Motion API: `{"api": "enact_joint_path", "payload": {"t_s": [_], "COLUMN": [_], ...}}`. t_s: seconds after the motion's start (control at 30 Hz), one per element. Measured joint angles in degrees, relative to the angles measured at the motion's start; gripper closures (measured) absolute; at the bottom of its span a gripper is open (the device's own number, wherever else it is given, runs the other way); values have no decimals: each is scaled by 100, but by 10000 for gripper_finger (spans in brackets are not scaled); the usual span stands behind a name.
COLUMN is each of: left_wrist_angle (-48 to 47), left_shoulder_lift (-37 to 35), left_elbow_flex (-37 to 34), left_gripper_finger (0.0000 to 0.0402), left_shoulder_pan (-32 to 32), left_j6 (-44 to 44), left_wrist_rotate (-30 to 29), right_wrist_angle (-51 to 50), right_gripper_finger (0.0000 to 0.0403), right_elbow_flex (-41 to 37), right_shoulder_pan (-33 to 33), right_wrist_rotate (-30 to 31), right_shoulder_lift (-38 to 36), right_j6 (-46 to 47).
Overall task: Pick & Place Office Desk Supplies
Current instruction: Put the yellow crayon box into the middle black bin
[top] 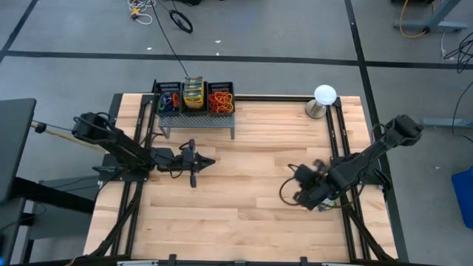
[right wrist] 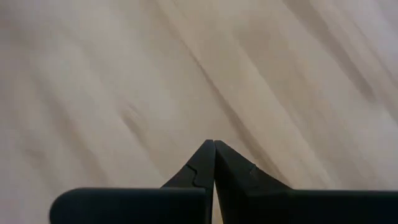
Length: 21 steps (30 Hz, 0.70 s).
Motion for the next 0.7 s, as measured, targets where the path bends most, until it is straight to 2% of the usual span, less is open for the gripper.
{"api": "enact_joint_path", "payload": {"t_s": [0.1,0.23,0.57,0.7], "left_wrist_angle": [166,176,181,199], "left_shoulder_lift": [234,380,407,407], "left_elbow_flex": [0,19,20,20], "left_gripper_finger": [389,390,390,390], "left_shoulder_pan": [0,0,0,0], "left_j6": [-1,-17,-26,-26], "left_wrist_rotate": [-4,-2,-3,-4], "right_wrist_angle": [-931,-1109,-1073,-526], "right_gripper_finger": [388,396,397,397], "right_elbow_flex": [-2,-7,-7,-7], "right_shoulder_pan": [11,132,455,467], "right_wrist_rotate": [-897,-1679,-3011,-3132], "right_shoulder_lift": [61,301,1588,1808], "right_j6": [642,988,1140,845]}}
